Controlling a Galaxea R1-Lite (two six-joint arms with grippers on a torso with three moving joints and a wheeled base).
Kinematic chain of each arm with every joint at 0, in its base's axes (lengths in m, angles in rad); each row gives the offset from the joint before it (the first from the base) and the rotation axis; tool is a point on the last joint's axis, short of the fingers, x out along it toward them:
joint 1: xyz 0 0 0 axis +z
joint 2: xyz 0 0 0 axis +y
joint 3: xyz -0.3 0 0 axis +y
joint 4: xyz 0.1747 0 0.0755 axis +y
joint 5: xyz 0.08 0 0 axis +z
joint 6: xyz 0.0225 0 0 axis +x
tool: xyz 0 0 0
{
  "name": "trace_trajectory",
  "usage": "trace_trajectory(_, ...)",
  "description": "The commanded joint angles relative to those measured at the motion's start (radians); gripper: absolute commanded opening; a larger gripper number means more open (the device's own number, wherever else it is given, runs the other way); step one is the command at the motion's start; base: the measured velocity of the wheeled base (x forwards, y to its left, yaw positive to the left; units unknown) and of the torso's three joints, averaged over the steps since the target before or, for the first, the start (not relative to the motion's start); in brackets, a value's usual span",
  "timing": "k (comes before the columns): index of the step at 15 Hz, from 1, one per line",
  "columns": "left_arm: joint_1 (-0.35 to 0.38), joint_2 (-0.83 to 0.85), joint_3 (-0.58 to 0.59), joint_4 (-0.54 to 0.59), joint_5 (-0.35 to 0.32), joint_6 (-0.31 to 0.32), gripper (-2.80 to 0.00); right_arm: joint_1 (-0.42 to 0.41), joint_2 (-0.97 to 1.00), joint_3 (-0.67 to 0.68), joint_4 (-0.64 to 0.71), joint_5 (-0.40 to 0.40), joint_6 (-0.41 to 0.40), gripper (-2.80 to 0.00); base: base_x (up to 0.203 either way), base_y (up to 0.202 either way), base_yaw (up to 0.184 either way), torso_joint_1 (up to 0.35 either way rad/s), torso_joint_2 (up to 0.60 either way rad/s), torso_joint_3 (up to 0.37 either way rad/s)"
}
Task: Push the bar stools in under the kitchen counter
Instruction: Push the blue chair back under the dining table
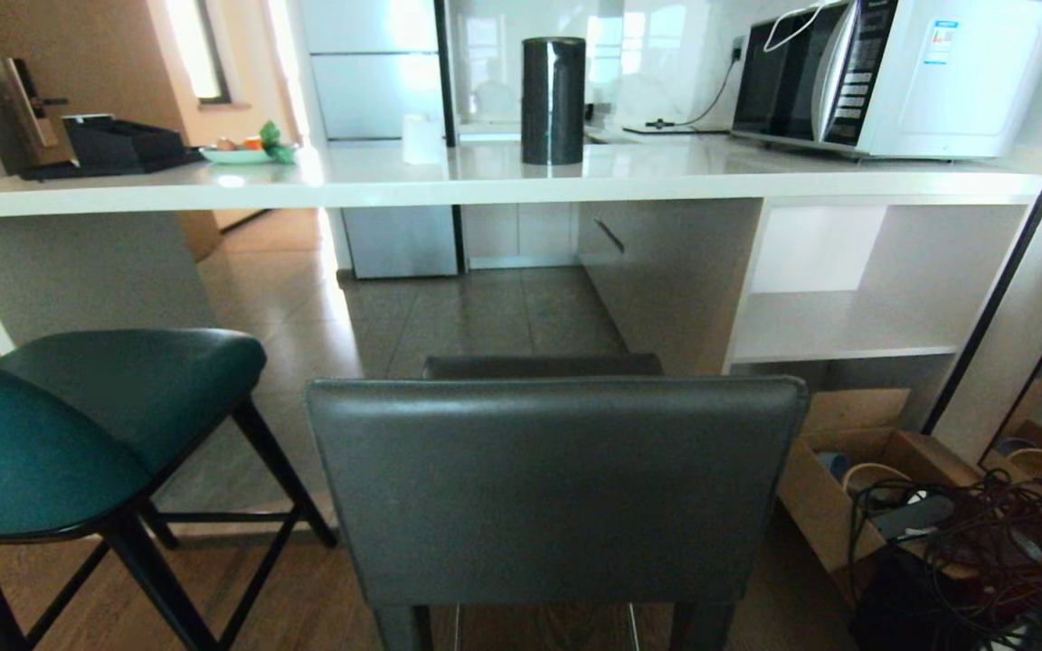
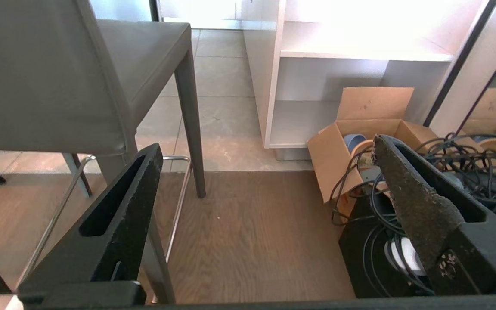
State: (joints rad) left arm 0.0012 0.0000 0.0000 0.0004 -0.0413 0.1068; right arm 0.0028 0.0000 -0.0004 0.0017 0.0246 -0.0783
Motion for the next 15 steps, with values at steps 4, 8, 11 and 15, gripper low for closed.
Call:
trace_trajectory(4,0.000,0.002,0.005,0.001,0.003,-0.012,0.00,0.002,0.002,0.005,-0.006,-0.025,0.081,0.00,0.000,0.000,0.000,0.000,0.00,0.000)
trace_trajectory(8,0.000,0.002,0.005,0.003,0.003,-0.012,0.00,0.000,0.002,0.005,-0.006,-0.023,0.081,0.00,0.000,0.000,0.000,0.000,0.00,0.000)
trace_trajectory(11,-0.001,0.002,0.005,0.002,0.005,-0.046,-2.80,0.000,0.002,0.005,-0.006,-0.025,0.084,0.00,0.000,0.000,0.000,0.000,0.00,0.000)
trace_trajectory(15,-0.001,0.002,0.005,-0.002,0.044,-0.095,-2.80,0.000,0.002,0.005,-0.006,-0.025,0.084,-2.80,0.000,0.000,0.000,0.000,0.00,0.000)
